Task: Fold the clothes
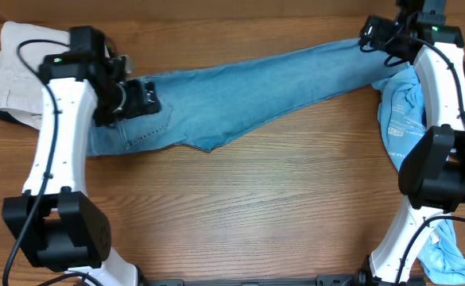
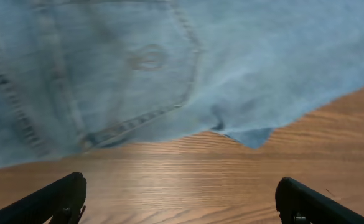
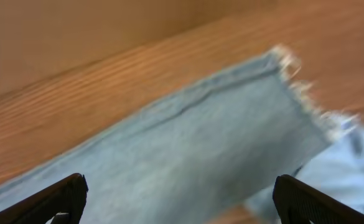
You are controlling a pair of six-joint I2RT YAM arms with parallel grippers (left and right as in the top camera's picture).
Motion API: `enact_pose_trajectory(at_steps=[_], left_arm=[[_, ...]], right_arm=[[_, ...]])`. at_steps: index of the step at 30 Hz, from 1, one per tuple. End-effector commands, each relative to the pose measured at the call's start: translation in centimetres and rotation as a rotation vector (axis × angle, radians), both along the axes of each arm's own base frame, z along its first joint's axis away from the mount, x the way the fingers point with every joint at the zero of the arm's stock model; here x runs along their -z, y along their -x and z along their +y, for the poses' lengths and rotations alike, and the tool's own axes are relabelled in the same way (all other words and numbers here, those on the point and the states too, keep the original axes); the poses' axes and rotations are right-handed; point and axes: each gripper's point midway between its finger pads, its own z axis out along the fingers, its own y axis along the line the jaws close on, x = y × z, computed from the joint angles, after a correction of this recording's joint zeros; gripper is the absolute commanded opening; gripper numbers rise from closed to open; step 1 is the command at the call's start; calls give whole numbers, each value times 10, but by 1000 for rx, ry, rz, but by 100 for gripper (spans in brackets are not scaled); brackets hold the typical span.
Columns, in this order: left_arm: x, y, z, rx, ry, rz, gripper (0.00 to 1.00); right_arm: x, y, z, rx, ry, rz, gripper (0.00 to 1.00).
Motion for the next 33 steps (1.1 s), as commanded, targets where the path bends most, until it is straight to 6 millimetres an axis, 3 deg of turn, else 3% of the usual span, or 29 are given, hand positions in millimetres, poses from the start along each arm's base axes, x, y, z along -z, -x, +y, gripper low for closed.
enact_pose_trajectory(at_steps=[1, 5, 8, 17, 19, 22, 24, 26, 28, 30, 31, 32, 33], left_arm=[[3, -8, -32, 101, -29, -40, 100], [5, -17, -43, 65, -88, -72, 100], [5, -18, -42, 44, -110, -75, 100], [5, -21, -39, 37, -131, -84, 100], [5, -21, -39, 37, -131, -84, 100], [5, -20, -39, 37, -132, -83, 100], [5, -20, -39, 37, -131, -84, 100], [4, -21, -39, 36, -131, -86, 100], [4, -21, -39, 37, -131, -86, 100], [5, -21, -39, 37, -131, -85, 100], [4, -21, -39, 37, -131, -87, 100], [4, -22, -39, 36, -130, -90, 100], [4, -23, -39, 36, -130, -93, 100]], right_arm=[[2, -17, -45, 29, 109, -61, 100], [45, -21, -74, 94, 81, -19, 100], [81, -18, -90, 224, -33, 16, 100], [136, -24, -88, 256, -97, 55, 94], [139, -23, -90, 283, -106, 64, 93], [123, -14, -95, 309, -147, 71, 91], [87, -9, -100, 310, -159, 44, 92], [39, -3, -104, 317, -151, 3, 100], [-10, 15, -102, 320, -146, -5, 100], [-28, 45, -94, 345, -172, 63, 100], [-24, 57, -89, 354, -190, 114, 100], [-16, 68, -84, 357, -208, 169, 88], [-3, 80, -79, 376, -232, 236, 50]])
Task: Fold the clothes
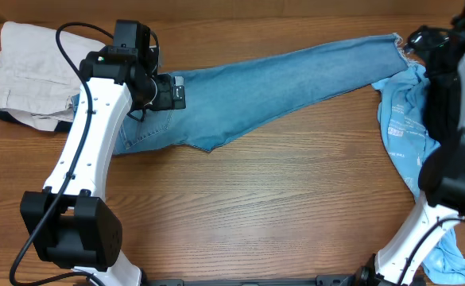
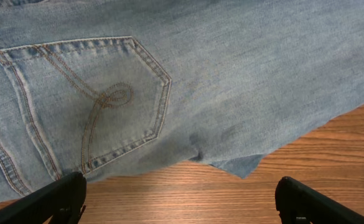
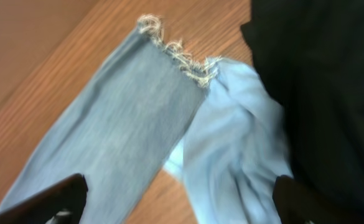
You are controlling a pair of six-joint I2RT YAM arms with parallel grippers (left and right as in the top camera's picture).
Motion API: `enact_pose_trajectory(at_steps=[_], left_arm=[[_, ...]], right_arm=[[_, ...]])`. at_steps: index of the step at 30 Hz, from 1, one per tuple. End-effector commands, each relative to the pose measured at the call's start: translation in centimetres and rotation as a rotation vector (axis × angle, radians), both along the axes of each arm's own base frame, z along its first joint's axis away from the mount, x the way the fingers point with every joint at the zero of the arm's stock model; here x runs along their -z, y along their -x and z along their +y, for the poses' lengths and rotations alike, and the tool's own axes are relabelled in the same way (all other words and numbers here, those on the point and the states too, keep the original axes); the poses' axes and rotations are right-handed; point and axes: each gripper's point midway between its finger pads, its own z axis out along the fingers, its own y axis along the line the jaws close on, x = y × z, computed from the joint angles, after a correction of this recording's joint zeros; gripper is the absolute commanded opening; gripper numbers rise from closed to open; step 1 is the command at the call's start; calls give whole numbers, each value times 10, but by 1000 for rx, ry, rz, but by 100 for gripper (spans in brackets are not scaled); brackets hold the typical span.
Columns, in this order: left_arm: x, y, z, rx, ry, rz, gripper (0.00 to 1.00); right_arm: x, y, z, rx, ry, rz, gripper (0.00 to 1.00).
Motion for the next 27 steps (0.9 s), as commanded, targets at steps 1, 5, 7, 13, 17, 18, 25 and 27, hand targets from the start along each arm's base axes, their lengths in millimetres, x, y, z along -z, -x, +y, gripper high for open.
enact_pose_trajectory(at_steps=[1, 5, 7, 13, 17, 18, 25, 27], left_arm=[[7, -1, -1, -3, -5, 9, 100], [6, -3, -2, -3, -5, 2, 100], [5, -5, -2, -3, -3, -7, 100], [4, -9, -2, -3, -2, -24, 100], [4, -8, -2, -3, -1, -23, 100], [4, -8, -2, -3, -1, -22, 100], [4, -8, -2, -2, -2, -22, 100], [4, -8, -2, -3, -2, -22, 100]], right_arm=[[8, 25, 15, 36, -81, 88, 33], [75, 55, 29, 71, -160, 234, 18], [102, 61, 33, 66, -175, 245, 16], [154, 65, 40, 22, -177, 197, 15], [170, 74, 12, 126, -42, 217, 15], [171, 77, -1, 177, -4, 220, 15], [165, 88, -64, 388, -3, 143, 15], [165, 93, -77, 417, -4, 138, 15]])
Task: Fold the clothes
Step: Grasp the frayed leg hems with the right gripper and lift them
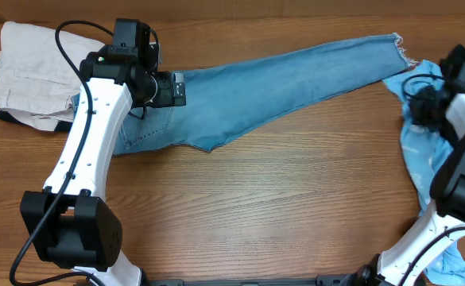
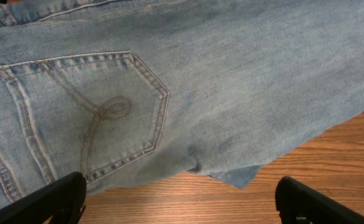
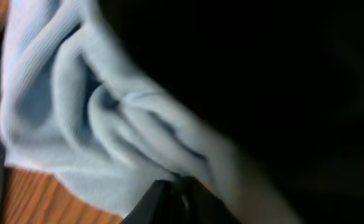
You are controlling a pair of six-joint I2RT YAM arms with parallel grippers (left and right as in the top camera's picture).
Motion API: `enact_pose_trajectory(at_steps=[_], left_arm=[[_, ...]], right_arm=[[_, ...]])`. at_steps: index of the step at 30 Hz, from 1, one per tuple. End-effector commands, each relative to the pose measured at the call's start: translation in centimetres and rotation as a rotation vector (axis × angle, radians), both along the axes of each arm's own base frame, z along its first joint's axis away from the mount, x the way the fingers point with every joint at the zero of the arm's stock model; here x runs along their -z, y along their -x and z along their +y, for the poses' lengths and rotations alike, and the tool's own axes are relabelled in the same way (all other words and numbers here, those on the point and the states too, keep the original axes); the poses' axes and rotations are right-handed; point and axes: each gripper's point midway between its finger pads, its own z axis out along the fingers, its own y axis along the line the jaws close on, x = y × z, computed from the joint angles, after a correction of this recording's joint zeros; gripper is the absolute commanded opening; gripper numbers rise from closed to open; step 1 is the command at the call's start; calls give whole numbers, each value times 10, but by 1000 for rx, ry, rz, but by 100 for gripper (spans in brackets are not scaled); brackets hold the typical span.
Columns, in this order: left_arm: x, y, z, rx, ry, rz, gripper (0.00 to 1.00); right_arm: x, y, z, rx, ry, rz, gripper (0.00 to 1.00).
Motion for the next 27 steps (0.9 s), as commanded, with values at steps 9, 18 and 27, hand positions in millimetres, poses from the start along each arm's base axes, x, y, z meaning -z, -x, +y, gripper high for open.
enact_pose_trajectory(at_steps=[9, 18, 27], left_arm=[[6, 1, -1, -3, -5, 15, 100], [5, -2, -2, -3, -4, 5, 100], [6, -2, -2, -3, -4, 6, 100]], right_arm=[[-2, 8, -30, 59, -75, -46, 40], [-46, -73, 13, -223, 43, -210, 90], [14, -114, 45, -296, 105, -236, 85]])
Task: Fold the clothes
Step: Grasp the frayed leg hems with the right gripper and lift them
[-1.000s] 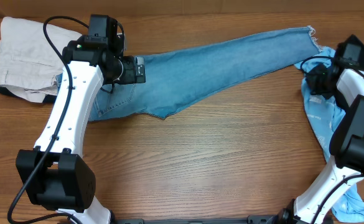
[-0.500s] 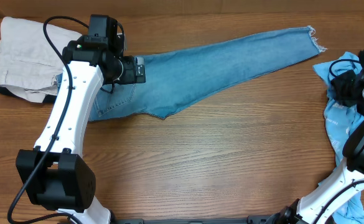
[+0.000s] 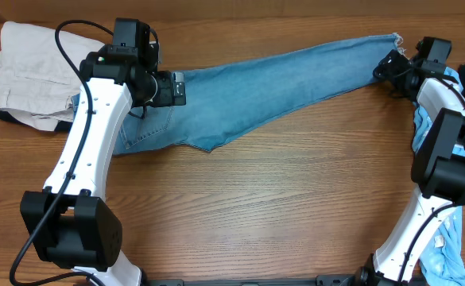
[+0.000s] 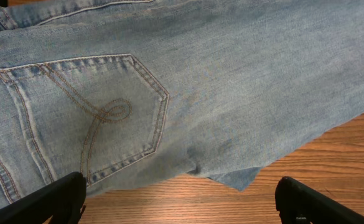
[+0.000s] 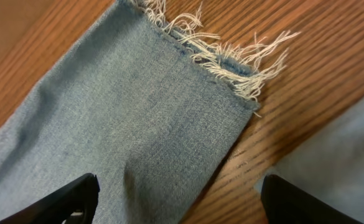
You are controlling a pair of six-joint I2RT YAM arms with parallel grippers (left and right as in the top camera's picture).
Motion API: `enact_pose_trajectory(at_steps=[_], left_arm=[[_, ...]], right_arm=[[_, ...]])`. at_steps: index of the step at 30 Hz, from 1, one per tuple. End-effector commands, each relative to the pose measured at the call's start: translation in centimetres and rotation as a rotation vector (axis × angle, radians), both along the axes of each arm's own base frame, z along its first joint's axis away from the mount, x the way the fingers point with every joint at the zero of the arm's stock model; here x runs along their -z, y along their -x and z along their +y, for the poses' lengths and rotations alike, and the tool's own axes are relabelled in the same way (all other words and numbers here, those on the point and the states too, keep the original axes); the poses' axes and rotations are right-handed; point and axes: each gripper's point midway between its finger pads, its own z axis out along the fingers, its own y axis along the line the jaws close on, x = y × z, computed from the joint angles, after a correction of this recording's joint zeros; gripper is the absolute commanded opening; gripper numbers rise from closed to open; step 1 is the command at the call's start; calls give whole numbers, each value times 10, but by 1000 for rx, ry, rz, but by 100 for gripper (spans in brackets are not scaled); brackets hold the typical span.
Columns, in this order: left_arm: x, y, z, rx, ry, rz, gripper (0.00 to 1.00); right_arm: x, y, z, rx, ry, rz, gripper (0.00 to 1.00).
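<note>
Light blue jeans (image 3: 248,87) lie stretched across the table, waist at the left, frayed hem (image 3: 395,40) at the far right. My left gripper (image 3: 176,87) hovers open over the seat, its back pocket (image 4: 88,118) filling the left wrist view; nothing sits between its fingers (image 4: 57,199). My right gripper (image 3: 387,67) hangs open just above the frayed hem (image 5: 225,56), beside the leg's end, holding nothing.
A folded beige garment (image 3: 25,63) lies at the far left. A pale blue shirt (image 3: 435,127) lies crumpled along the right edge, under my right arm. Bare wood table (image 3: 256,199) spreads in front of the jeans.
My right gripper has moved from the pale blue shirt at the right edge back up to the jeans' frayed hem. The left gripper and the jeans have stayed put.
First the left gripper sat open low over the jeans' waist and the right hovered by the hem. Then the left had shifted right over the pocket, the right out past the hem. Later the right was down at the blue shirt; now it is open over the hem.
</note>
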Motion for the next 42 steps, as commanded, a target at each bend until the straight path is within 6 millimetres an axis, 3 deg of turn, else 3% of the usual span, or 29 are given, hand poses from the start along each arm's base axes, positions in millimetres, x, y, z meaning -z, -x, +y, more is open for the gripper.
enact_pose_trajectory(at_steps=[1, 8, 12, 13, 17, 20, 23, 29, 34, 39, 42], left_arm=[[6, 0, -1, -3, -5, 13, 100], [6, -2, -2, -3, -4, 6, 100], [4, -7, -2, -3, -1, -17, 100], [3, -8, -2, -3, -1, -20, 100], [2, -11, -3, -3, 1, -34, 100], [2, -11, -3, -7, 3, -34, 100], [2, -11, -3, -10, 4, -34, 100], [2, -11, -4, -7, 11, -33, 100], [2, -10, -4, -7, 10, -28, 100], [2, -11, -4, -7, 11, -32, 100], [1, -14, -5, -7, 14, -44, 100]], right_arm=[[28, -2, -7, 12, 11, 18, 83], [62, -19, -7, 5, 29, -39, 75], [70, -28, -8, 2, 34, -84, 67], [69, -30, -7, -4, 31, -94, 63], [64, -34, -4, -22, 11, -100, 22], [50, -39, 1, -57, -41, -93, 15], [19, -44, -1, -77, -67, -57, 13], [-75, -40, 0, -136, -46, -19, 4], [-125, -26, -9, -140, -77, -21, 4], [-174, -16, 15, -343, -108, -90, 4], [-194, -2, 47, -486, -120, -87, 4]])
